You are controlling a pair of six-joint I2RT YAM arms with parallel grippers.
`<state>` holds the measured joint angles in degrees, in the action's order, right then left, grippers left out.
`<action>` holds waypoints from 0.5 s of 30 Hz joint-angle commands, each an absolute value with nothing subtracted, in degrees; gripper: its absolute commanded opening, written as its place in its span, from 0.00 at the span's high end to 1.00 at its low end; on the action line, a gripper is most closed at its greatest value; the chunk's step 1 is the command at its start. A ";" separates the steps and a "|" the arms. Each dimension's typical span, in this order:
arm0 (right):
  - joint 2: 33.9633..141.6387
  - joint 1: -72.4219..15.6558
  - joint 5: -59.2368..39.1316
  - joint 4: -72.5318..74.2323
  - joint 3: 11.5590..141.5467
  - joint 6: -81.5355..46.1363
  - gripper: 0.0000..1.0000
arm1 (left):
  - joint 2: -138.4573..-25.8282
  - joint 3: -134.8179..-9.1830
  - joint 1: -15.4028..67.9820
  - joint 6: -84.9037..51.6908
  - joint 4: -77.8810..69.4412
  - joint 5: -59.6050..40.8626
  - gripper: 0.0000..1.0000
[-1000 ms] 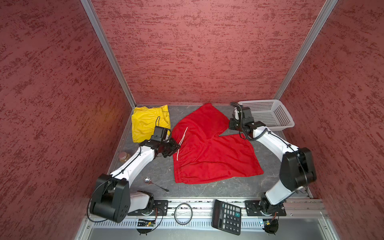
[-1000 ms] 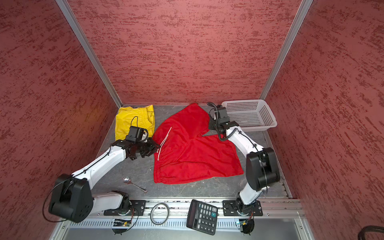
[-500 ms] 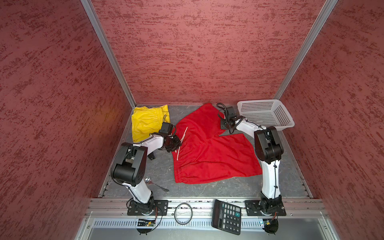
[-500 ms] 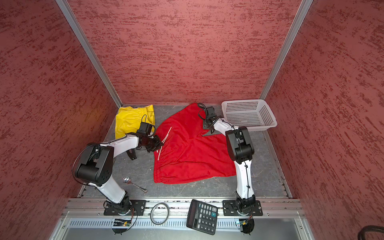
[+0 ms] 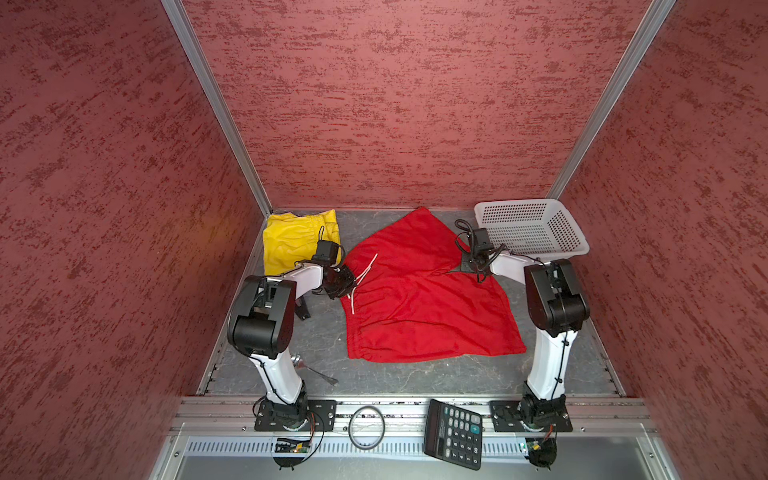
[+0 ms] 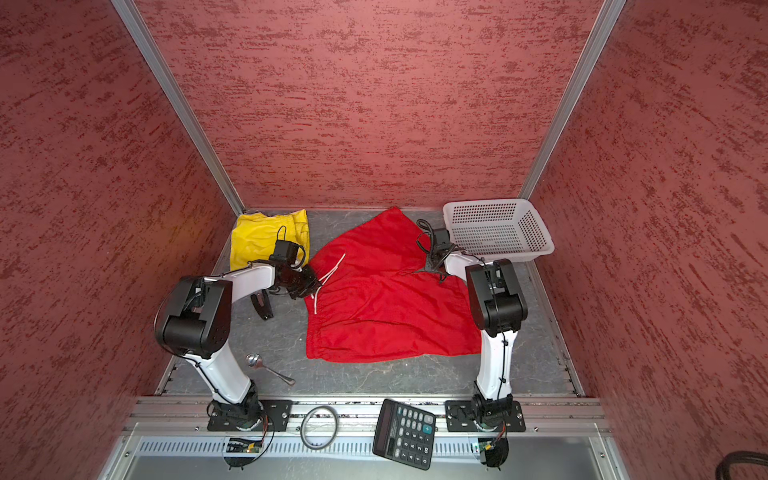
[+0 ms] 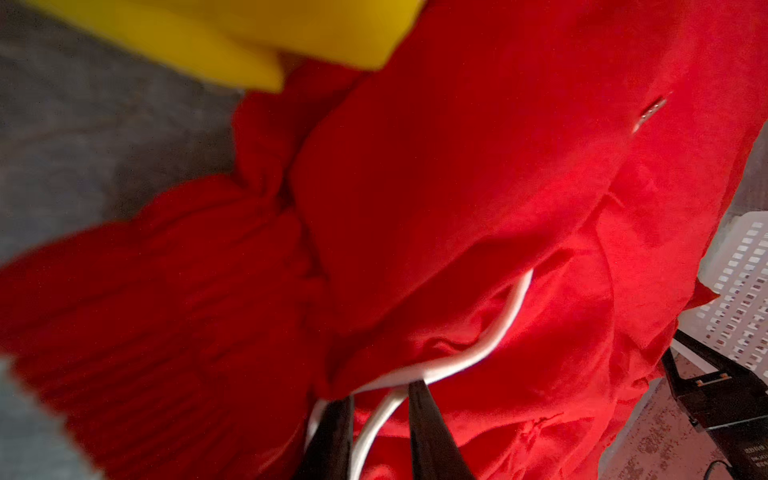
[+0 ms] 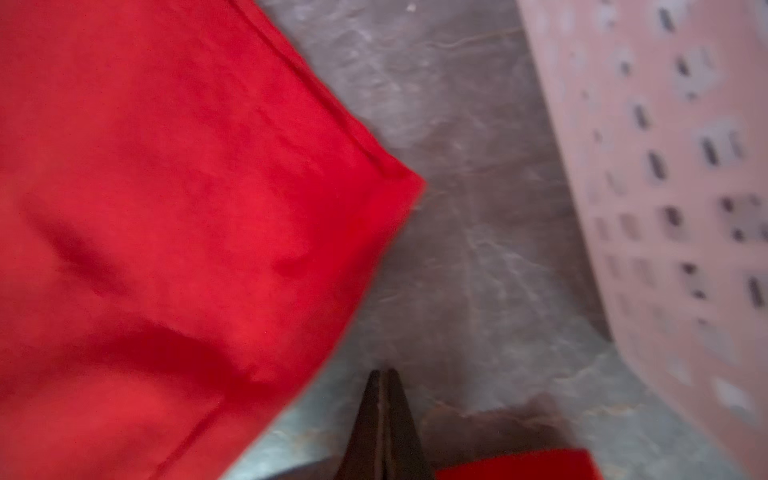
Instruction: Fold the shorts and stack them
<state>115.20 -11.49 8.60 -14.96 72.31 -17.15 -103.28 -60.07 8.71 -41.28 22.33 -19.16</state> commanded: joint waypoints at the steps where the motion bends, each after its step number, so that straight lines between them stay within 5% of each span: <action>1: 111.38 -11.74 8.03 -18.19 70.92 -18.94 0.97 | -106.12 -64.54 9.16 -38.05 24.59 -17.75 0.74; 9: 97.28 -14.54 6.32 -19.77 64.98 -20.16 0.93 | -108.65 -75.76 9.05 -34.50 31.26 -14.22 0.74; 15: 86.24 -15.86 5.59 -20.92 56.98 -21.18 0.86 | -98.19 -76.34 13.92 -32.68 36.40 -9.59 0.65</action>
<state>89.78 -15.70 6.02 -18.70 60.34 -19.70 -104.77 -75.85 10.83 -35.16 32.12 -12.97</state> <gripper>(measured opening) 0.128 0.329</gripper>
